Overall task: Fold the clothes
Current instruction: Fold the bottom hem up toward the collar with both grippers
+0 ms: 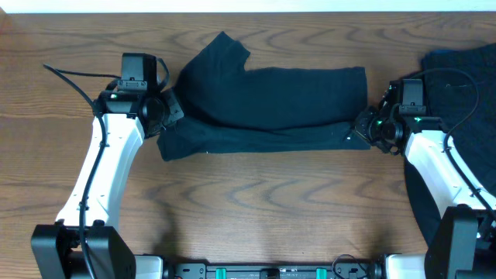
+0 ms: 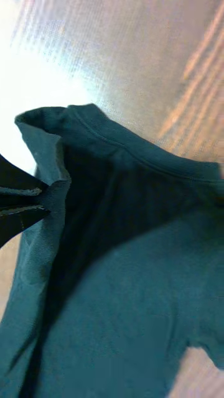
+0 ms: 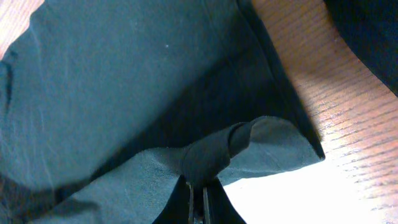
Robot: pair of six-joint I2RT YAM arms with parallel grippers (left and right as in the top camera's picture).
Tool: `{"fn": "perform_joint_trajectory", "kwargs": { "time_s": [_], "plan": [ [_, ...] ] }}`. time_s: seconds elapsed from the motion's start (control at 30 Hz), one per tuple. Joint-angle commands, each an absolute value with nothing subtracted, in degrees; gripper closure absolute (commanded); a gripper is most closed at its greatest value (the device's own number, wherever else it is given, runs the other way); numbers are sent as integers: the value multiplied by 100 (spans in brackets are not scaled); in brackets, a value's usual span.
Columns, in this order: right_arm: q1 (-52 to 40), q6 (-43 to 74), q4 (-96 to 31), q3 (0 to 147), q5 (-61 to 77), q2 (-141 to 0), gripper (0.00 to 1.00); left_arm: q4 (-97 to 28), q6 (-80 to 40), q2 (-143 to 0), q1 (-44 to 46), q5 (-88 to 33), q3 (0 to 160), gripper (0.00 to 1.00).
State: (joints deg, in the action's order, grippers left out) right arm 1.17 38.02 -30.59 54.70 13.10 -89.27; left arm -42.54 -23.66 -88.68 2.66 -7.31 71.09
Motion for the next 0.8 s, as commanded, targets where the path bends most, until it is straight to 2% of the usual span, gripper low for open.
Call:
{"fn": "perform_joint_trajectory", "kwargs": {
  "time_s": [0.0,0.27,0.53,0.77],
  "plan": [
    [148,3955,-3052,5570,1135,-9080,99,-4027,-2246,-9013,381,-705,7242,94],
    [143,3981,-2869,5566,1111,-9574,99,-3472,-2078,-9537,749,-650,7242,94],
    [143,3999,-2362,5566,1050,-9806,99,-2832,-2058,-10038,753,-270,7242,94],
    [143,4219,-2333,5564,445,-9817,99,-2541,-2084,-10294,753,78,7240,94]
  ]
}}
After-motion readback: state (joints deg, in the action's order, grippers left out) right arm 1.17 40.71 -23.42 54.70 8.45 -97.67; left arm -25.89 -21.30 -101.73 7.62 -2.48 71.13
